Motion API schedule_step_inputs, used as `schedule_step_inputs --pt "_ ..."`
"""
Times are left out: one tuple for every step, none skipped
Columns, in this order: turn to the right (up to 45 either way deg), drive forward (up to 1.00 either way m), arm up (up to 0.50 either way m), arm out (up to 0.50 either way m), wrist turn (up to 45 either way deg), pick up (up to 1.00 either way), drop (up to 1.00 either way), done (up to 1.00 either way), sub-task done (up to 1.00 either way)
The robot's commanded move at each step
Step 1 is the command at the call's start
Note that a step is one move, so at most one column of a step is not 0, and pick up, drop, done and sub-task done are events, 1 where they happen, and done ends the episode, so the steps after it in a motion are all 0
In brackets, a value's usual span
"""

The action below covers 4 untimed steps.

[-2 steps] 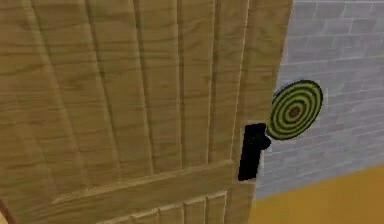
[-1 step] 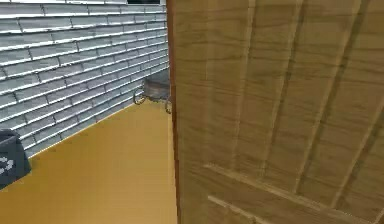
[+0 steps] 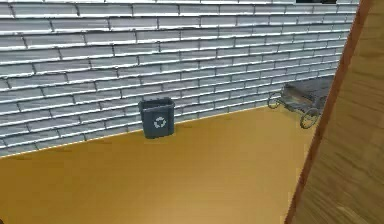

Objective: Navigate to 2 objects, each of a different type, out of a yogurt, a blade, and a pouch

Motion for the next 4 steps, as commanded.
schedule_step_inputs --pt "0.0 0.80 0.00 0.00 0.0 0.00 0.00 0.00 0.00" --pt "-45.0 0.00 0.00 0.00 0.0 0.00 0.00 0.00 0.00" --pt "-45.0 0.00 0.00 0.00 0.0 0.00 0.00 0.00 0.00" --pt "-12.0 0.00 0.00 0.00 0.0 0.00 0.00 0.00 0.00"
